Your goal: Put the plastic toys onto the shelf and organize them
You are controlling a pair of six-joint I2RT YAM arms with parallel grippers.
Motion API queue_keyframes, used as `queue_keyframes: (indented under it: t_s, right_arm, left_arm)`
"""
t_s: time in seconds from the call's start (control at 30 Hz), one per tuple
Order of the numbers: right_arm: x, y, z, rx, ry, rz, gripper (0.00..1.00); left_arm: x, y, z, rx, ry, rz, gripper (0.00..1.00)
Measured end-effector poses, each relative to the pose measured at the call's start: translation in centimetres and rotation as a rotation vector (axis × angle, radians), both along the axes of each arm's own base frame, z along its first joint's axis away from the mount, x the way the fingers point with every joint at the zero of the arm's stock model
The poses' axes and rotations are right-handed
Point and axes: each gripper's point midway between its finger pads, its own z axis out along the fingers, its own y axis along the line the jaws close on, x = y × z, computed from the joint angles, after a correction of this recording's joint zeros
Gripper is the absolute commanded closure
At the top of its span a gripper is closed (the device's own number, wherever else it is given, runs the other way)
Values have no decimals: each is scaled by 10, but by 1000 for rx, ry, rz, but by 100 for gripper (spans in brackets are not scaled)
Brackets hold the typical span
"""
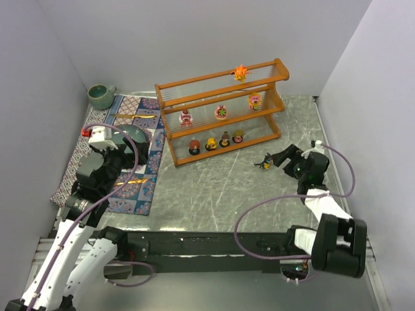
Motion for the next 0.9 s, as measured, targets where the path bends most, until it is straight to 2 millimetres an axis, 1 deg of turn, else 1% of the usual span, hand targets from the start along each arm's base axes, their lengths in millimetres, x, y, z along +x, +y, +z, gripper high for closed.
queue_keyframes:
  t_s: [0.1,0.27,0.47,0.6,0.7,0.9]
  right_arm:
    - [8,8,2,20,-7,57,7]
    - [24,12,9,24,-21,117,9]
    - [35,21,9,25,-12,188,9]
    - [41,30,7,20,9,242,9]
    - [42,40,5,15,32,285,9]
    - [32,58,-4,-9,80,346,9]
  left_arm:
    - [0,-1,0,0,-1,-4,3]
    - [-1,-2,0,0,-1,-6,3]
    - [-1,-2,1,0,-2,-8,3]
    - [-2,-2,1,-1,-6,-8,3]
    - [-2,-2,2,-2,-7,-8,3]
    - [-2,-2,2,-2,-8,-8,3]
